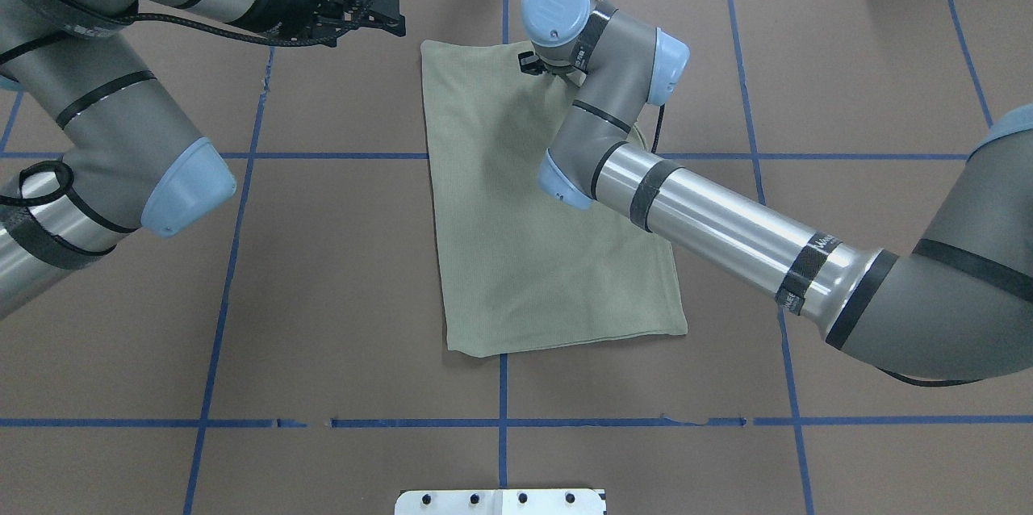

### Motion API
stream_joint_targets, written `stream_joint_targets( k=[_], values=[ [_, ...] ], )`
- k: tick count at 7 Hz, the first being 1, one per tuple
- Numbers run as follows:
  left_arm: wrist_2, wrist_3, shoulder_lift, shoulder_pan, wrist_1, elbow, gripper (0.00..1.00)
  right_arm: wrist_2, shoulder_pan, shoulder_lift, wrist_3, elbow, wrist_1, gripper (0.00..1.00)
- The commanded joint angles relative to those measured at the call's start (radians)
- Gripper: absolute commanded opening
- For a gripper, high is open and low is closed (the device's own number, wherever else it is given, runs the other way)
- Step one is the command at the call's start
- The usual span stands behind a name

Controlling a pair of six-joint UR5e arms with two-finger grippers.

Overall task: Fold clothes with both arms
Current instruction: 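Smooth the shirt's far edge with the right gripper toward the left gripper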

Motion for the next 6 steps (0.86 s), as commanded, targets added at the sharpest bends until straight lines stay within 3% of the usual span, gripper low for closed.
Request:
stream_joint_targets(
  k=[1, 4, 5, 6],
  values=[
    [0.0, 0.0, 0.0, 0.0, -0.001, 0.0, 0.99, 0.0, 0.015, 0.0, -0.024, -0.001, 0.0, 0.23],
    [0.001, 0.0, -0.006, -0.002, -0.001, 0.001, 0.99, 0.053, 0.078, -0.041, -0.14, 0.006, 0.008, 0.25],
    [0.001, -0.002, -0.006, -0.002, -0.001, 0.001, 0.99, 0.058, 0.099, -0.087, -0.19, 0.009, 0.04, 0.3],
    [0.0, -0.002, -0.008, -0.002, -0.001, 0.001, 0.99, 0.11, 0.139, -0.107, -0.249, 0.017, 0.044, 0.47]
  ],
)
